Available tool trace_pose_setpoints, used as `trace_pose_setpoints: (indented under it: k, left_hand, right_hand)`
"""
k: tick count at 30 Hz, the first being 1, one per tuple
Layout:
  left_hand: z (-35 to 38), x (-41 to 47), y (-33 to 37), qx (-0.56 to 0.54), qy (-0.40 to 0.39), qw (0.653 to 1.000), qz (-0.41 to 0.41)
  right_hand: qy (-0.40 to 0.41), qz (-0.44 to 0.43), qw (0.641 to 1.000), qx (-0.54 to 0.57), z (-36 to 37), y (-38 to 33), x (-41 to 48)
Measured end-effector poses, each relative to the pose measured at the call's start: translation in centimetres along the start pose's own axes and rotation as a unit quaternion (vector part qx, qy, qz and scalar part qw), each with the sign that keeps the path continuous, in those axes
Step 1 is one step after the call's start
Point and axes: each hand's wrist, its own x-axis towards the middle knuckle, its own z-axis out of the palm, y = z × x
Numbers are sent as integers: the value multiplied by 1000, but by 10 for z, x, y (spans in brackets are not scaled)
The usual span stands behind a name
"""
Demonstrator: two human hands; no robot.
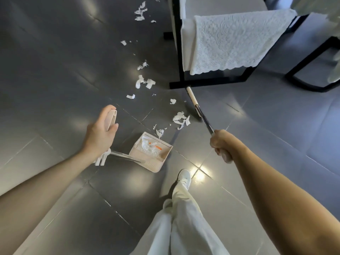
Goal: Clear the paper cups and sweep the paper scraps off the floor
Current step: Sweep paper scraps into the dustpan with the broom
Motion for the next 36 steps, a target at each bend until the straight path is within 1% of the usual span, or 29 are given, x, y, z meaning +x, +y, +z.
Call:
trace_pose_setpoints:
  k: [3,6,10,13,15,17,19,21,25,30,34,36]
  left_hand:
    - [0,18,-14,1,9,1000,-1]
    - [4,45,-14,-14,25,1000,-6]
    - [7,74,-8,-22,16,1000,-3]
    - [2,83,-15,-39,19,999,-7]
    - [-2,88,-17,-53,12,998,-9]
    - [-6,89,-17,-54,-2,998,16]
    - [-11,88,-19,-40,-19,997,56]
    - [-20,89,-24,-34,-31,996,77]
    - [-37,98,-42,-41,-31,997,51]
    - [-48,103,-54,-51,-34,997,39]
    - [-54,108,-66,-48,-27,998,28]
    - [-56,112,-68,-52,-13,998,24]
  right_hand:
    - [-9,-3,999,-40,7,-19,13]
    - [-42,-11,999,-30,11,-30,22]
    - [-98,-34,995,-9,29,-51,18]
    - [-154,-24,986,58,43,-67,-2]
    - [-193,-8,973,127,47,-75,-18]
    - [-206,16,961,182,49,-85,-36]
    - [-201,30,962,180,51,-94,-55]
    - [-188,32,964,184,51,-103,-67]
    - [-136,6,977,164,47,-118,-77]
    - [-100,-11,982,161,33,-138,-62]
    - [-90,-44,992,81,35,-165,-37]
    - [-76,-38,994,65,46,-180,-34]
